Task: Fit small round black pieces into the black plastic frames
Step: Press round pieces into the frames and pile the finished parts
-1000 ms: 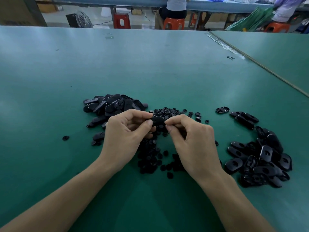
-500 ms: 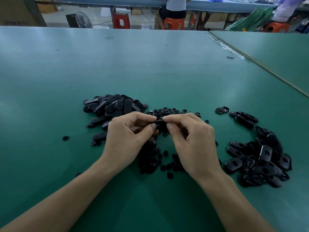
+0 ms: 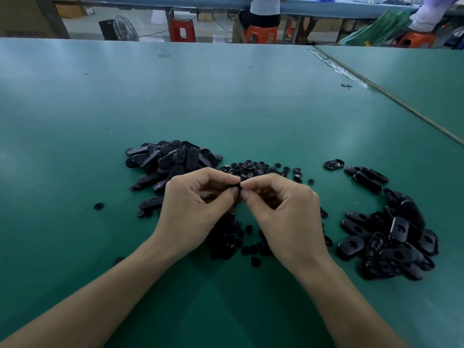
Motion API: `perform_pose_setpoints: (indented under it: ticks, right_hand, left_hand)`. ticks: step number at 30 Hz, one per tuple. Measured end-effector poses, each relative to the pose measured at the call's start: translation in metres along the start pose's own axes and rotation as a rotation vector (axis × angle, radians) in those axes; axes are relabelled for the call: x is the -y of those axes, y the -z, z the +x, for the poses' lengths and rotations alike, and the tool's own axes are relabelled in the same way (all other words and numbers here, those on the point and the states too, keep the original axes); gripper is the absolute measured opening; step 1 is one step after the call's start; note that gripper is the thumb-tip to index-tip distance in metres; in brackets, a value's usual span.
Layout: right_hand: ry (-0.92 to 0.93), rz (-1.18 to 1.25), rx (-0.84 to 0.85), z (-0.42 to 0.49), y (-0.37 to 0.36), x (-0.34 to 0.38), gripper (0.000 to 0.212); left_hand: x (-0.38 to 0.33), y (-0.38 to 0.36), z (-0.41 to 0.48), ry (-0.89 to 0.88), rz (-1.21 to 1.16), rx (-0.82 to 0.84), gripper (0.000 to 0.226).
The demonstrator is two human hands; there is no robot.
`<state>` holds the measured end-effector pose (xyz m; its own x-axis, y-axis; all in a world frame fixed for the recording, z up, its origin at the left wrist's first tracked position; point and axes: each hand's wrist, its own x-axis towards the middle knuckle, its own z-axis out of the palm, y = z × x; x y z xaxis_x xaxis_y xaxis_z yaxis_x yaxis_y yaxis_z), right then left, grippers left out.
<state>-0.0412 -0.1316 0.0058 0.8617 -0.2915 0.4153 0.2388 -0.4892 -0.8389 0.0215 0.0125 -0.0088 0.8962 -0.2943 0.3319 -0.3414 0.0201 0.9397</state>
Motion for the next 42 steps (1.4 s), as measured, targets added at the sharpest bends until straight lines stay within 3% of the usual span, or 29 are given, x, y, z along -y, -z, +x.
perform_pose_setpoints:
  ticks: [17, 25, 34, 42]
  right_hand:
    - [-0.083, 0.048, 0.014, 0.001, -0.001, 0.000, 0.021]
    - [-0.115, 0.036, -0.035, -0.003, -0.007, 0.002, 0.019]
    - [0.002, -0.112, -0.044, -0.007, -0.013, 0.005, 0.020]
    - [-0.026, -0.121, -0.003, -0.003, -0.004, 0.001, 0.025]
  left_hand:
    - [-0.004, 0.000, 0.001, 0.003, 0.051, 0.028, 0.015]
    - [-0.004, -0.002, 0.001, -0.006, 0.097, 0.015, 0.031]
    - [-0.003, -0.001, 0.002, 0.006, 0.068, -0.018, 0.028]
    - [-0.003, 0.000, 0.002, 0.026, 0.053, 0.000, 0.031]
